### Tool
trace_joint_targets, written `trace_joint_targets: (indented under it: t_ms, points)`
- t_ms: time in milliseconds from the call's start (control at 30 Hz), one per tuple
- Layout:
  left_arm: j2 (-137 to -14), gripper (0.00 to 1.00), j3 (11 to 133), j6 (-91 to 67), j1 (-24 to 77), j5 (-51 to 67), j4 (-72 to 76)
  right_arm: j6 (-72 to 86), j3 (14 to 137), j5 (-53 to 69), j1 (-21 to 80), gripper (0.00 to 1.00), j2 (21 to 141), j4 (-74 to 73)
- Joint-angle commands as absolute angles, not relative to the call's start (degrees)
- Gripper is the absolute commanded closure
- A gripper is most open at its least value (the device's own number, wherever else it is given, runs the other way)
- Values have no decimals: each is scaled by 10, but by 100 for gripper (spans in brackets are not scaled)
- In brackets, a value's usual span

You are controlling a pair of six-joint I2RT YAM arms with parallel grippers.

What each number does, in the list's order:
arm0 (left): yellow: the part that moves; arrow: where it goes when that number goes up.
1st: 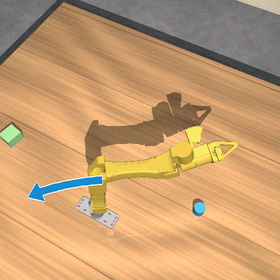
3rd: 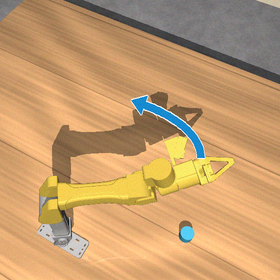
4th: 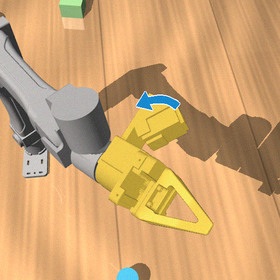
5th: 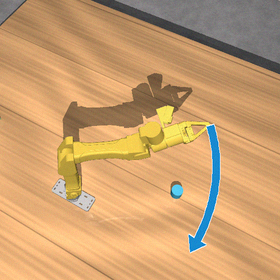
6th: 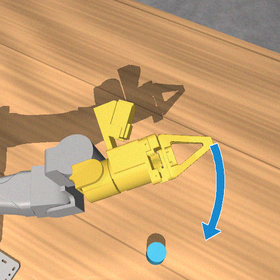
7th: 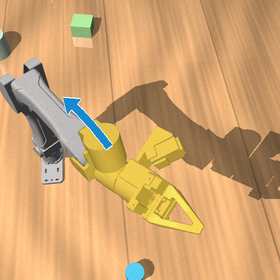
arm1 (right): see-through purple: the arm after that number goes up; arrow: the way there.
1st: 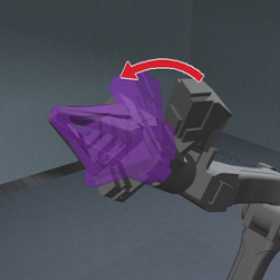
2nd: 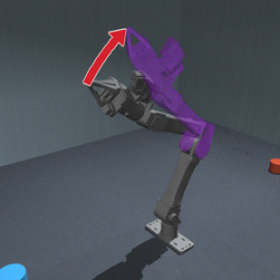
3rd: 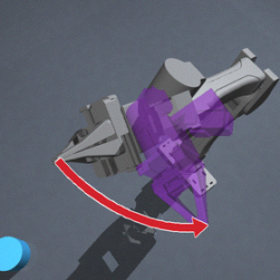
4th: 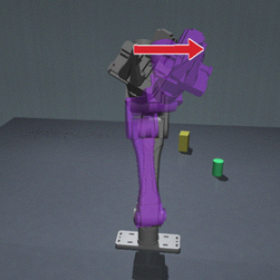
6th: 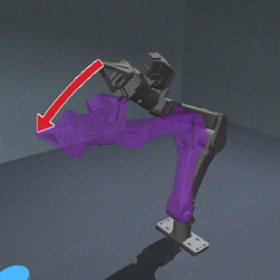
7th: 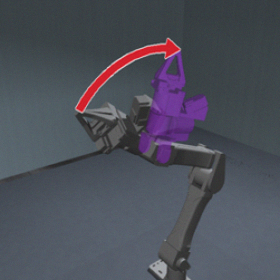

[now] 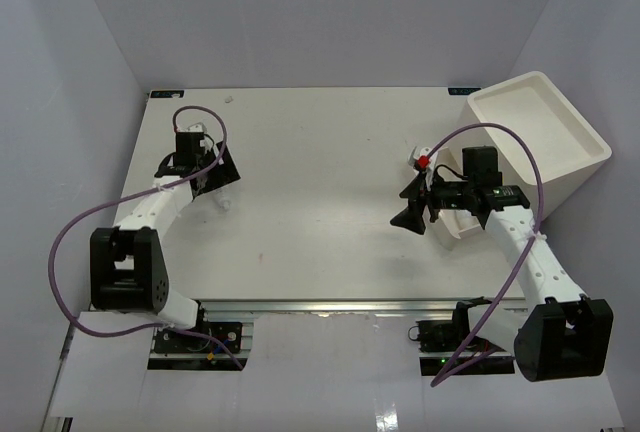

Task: Organize the makeup

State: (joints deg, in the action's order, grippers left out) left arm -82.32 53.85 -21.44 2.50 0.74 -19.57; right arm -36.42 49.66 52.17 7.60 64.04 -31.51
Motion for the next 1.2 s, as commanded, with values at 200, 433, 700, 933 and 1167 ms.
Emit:
trace_joint_targets:
  t_ms: [200,433,700,933,1167]
  points:
    - [-979,8,667,-236,8,-103,-243,-357,482,524,50,12,599,-295]
    - [-1027,22,679,-230,7,-88,-242,-355,482,526,42,12,597,-294]
    - [-1019,69,668,-226,7,-51,-238,-355,481,528,34,12,592,-294]
    - [-965,97,636,-237,16,125,-216,-353,482,532,23,11,585,-293]
    - [-896,100,592,-311,90,348,-110,-344,483,537,-5,11,584,-291]
